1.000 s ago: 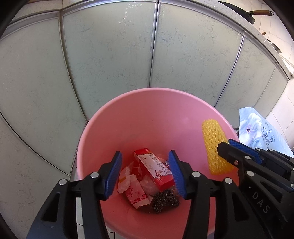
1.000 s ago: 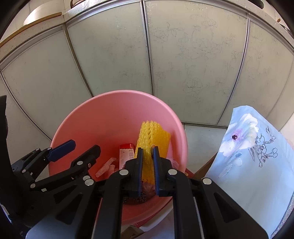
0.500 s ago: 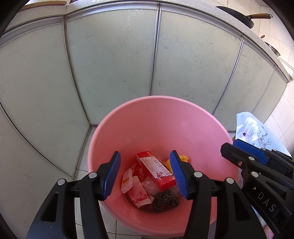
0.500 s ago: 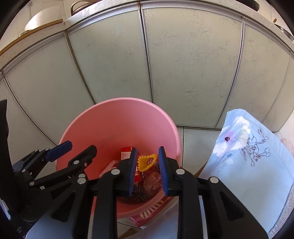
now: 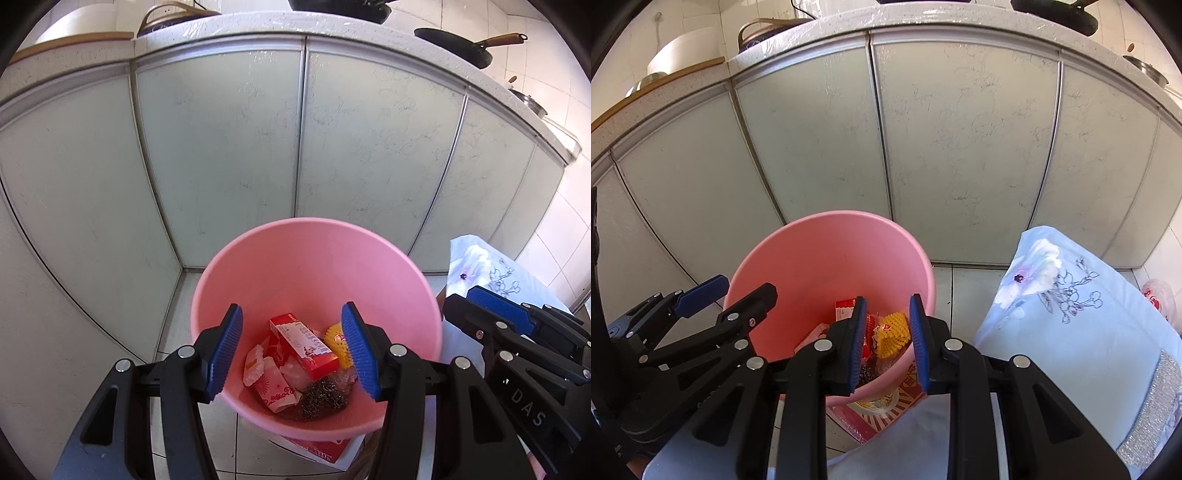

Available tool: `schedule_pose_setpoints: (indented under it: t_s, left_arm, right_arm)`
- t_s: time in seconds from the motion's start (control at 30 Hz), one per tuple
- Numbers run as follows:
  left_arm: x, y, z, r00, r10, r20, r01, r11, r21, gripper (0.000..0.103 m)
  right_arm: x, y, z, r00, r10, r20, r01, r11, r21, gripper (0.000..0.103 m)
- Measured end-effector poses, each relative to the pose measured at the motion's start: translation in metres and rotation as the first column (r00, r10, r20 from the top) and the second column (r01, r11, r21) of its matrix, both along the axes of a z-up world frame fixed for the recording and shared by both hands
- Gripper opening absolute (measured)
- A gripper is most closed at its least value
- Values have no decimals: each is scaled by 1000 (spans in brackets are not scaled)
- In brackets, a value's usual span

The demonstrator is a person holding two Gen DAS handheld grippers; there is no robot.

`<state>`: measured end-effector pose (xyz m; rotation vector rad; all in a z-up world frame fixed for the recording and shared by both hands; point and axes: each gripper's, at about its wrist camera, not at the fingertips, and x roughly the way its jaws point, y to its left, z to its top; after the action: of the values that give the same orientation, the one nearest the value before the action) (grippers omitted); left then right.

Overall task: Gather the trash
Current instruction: 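Move both open tools back from the bucket toward the table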

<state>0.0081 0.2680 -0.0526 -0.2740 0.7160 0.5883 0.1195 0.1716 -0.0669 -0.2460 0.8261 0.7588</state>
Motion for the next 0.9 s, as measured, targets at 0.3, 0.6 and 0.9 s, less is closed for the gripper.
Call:
schedule_pose_setpoints:
  t_s: [0.3,0.6,0.9]
  left_arm:
    - [-14,-15,20,999,-25,32,24,999,31,55]
    - [-22,-43,36,995,-80,53,77,996,52,55]
    - [-19,-83,44,986,-159,51,155,985,76,55]
  right_arm:
    - [-11,-15,18,1000,-10,28,10,1000,21,24]
    - [-22,-47,33,998,-41,49,39,999,37,24]
    - [-31,-90,39,994,-94,60,92,995,42,24]
